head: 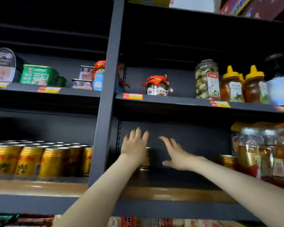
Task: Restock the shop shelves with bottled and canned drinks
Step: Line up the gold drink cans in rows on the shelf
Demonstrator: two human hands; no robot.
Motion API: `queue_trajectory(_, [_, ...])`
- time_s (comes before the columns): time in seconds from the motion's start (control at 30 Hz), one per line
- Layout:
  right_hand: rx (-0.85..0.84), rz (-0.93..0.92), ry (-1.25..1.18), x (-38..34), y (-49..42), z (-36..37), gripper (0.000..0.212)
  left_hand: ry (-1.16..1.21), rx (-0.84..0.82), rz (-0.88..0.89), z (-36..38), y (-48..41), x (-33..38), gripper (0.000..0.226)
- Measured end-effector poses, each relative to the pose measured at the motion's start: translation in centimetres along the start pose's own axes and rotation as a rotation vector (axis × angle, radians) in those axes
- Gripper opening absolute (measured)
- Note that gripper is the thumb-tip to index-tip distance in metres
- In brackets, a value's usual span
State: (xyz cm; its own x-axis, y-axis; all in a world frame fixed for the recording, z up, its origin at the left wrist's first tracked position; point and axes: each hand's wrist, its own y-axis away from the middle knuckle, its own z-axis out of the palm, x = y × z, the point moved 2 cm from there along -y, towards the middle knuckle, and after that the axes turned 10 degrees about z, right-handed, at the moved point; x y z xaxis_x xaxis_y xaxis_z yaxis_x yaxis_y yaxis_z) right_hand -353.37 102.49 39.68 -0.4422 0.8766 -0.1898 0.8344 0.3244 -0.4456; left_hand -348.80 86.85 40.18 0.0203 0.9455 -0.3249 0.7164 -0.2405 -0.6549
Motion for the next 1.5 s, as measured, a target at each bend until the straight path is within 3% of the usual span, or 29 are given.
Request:
queue_trajectory(0.13, [-0.151,-0.003,0.033,1.1,-4.6,2.3,0.098,0.012,-0.347,-0.067,3.0,-1.6,-1.9,0.095])
queue_trajectory(0.3, [-0.236,-0.021,0.091,1.5,-10.3,5.9,0.1,-0.003,-0.499,-0.106,5.8,-2.9,-2.4,0.1])
queue_trajectory(0.53, [-0.166,0.104,-0.207,-0.8,-14.8,8.4,0.094,0.059,-0.635,-0.087,7.6,-2.7,-2.8,0.099])
queue_trajectory(0.67, [-0.107,0.162,-0.252,-0.3,-14.9,8.1,0.089,0.114,-0.581,-0.088,7.7,-3.0,-2.7,0.095])
queue_trajectory(0.77, [-0.07,0.15,-0.281,0.4,-13.9,6.5,0.067,0.202,-0.486,-0.11,7.2,-3.4,-2.2,0.092])
queue_trajectory(0.87, [-0.074,0.122,-0.486,0.6,-10.8,3.4,0.045,0.387,-0.34,-0.12,5.6,-3.7,-1.4,0.092])
queue_trajectory(1.0, [-0.073,0.096,-0.695,0.9,-5.3,-0.3,0.045,0.696,-0.229,-0.093,2.0,-2.6,-0.1,0.08])
queue_trajectory(1.13, [-0.002,0.121,-0.982,0.9,0.2,-3.3,0.065,0.828,-0.052,0.04,-1.8,0.5,1.9,0.064])
queue_trajectory(1.2, [0.003,0.095,-1.064,0.2,3.3,-4.8,0.061,0.934,0.057,0.076,-3.0,2.5,2.2,0.066])
queue_trajectory(1.3, [-0.011,0.072,-1.2,-1.7,8.1,-6.0,0.052,1.294,0.189,0.09,-4.4,6.3,2.5,0.057])
queue_trajectory(1.37, [-0.056,0.052,-1.268,-3.4,11.4,-5.4,0.045,1.525,0.232,0.075,-5.0,9.5,3.0,0.048])
queue_trajectory(1.5, [-0.172,0.078,-1.317,-6.2,16.8,-1.8,0.056,1.655,0.218,0.011,-4.3,16.6,3.0,0.046])
